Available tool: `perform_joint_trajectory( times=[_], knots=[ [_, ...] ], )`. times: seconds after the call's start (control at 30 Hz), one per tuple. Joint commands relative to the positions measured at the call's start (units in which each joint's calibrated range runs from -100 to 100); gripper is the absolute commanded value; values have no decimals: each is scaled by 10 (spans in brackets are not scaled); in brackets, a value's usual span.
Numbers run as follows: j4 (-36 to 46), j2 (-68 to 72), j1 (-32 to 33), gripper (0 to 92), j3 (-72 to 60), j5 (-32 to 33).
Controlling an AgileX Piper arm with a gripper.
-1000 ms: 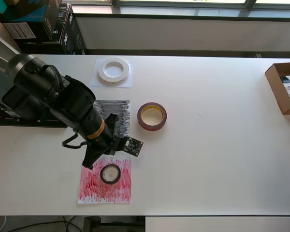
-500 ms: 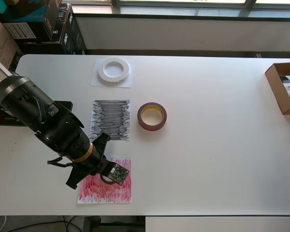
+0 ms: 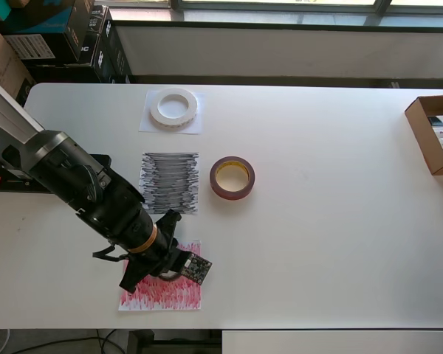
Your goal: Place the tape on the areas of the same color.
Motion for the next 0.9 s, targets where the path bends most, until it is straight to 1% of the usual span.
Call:
perform_joint_trajectory(
  times=[0.0, 0.1, 0.17, 0.47, 0.57, 0.7, 0.87],
  knots=[
    [1, 2, 8, 399, -3, -3],
    [1, 2, 18, 444, -3, -3],
    [1, 2, 26, 453, -3, -3],
    [1, 17, 39, 451, 0, 2],
    [0, 38, 32, 451, -5, -1],
    [-22, 51, 23, 451, -7, -2],
    [-29, 52, 25, 451, -5, -2]
  ],
)
